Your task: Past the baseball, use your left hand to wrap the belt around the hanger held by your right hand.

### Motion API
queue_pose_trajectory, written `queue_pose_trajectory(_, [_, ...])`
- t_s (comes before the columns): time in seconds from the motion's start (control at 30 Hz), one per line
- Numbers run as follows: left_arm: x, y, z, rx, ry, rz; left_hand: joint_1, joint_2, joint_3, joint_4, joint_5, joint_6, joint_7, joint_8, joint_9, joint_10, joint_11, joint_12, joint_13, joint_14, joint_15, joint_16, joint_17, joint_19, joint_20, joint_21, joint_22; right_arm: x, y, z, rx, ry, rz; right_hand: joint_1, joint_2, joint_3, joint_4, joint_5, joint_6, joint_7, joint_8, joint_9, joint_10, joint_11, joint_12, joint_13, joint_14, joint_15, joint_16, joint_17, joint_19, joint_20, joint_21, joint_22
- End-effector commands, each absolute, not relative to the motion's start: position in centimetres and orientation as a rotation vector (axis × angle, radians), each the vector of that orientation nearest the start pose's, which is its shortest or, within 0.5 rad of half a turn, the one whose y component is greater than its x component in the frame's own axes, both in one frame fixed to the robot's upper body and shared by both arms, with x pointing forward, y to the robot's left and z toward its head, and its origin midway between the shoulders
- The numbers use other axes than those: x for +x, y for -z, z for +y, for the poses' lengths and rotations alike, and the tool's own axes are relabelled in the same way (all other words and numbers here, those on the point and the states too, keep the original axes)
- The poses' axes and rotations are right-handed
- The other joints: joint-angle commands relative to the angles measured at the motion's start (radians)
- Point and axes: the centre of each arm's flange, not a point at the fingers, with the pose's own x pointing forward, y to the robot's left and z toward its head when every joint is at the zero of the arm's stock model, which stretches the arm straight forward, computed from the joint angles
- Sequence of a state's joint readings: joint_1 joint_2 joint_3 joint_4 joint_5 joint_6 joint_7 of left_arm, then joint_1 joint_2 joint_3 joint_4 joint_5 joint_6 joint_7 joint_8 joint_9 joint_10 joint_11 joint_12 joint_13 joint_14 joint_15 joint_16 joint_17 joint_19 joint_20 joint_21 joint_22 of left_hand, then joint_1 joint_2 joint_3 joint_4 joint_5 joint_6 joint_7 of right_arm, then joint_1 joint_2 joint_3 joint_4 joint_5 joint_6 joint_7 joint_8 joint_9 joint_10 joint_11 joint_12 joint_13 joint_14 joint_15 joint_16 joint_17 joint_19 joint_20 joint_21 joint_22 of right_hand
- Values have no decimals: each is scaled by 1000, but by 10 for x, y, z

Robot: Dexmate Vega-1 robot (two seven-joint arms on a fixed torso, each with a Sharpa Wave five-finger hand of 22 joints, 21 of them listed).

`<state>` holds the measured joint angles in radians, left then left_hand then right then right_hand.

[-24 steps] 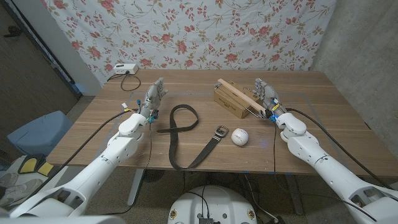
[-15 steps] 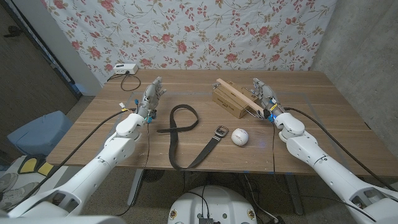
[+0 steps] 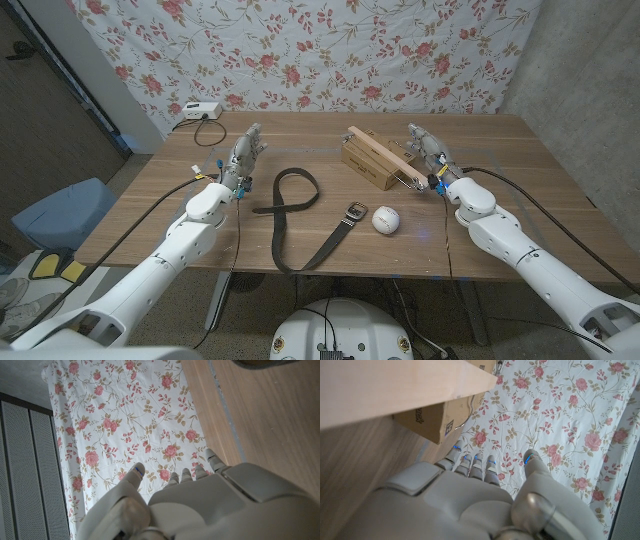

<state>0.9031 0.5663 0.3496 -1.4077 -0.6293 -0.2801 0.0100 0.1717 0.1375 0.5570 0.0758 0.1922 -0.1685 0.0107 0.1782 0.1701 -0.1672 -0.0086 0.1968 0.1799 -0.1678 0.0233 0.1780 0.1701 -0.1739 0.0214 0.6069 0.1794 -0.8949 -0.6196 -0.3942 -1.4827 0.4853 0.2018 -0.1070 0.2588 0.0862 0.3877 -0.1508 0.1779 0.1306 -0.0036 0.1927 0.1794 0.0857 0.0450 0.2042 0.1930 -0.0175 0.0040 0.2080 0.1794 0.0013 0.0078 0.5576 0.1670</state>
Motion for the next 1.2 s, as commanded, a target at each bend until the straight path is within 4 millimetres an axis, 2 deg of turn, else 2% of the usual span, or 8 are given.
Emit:
queue_pose_trajectory(0.03, [630,26,288,14,199,-613,7,5,2,-5,3,-163,0,7,2,-177,2,9,4,-166,0,9,2,-165,8,1,2,601,10,-300,-374,-50,-558,5,-11,-1,-6,2,13,4,5,5,12,13,9,2,10,18,11,3,13,13,-1,4])
queue_pose_trajectory(0.4, [630,25,283,21,208,-615,7,4,1,-5,3,-161,1,7,3,-178,1,9,4,-166,2,8,2,-165,9,-1,2,584,2,-301,-560,-9,-490,17,-22,-3,-10,0,14,12,3,6,25,19,11,3,39,33,17,4,43,32,-3,4])
queue_pose_trajectory(1.2, [635,21,283,21,204,-612,6,4,0,-7,3,-161,0,5,3,-178,3,7,4,-167,2,7,3,-163,10,-6,2,573,-16,-299,-900,-35,-283,42,-43,-5,-19,0,-2,16,-1,8,14,17,4,5,49,35,14,6,64,46,-13,4])
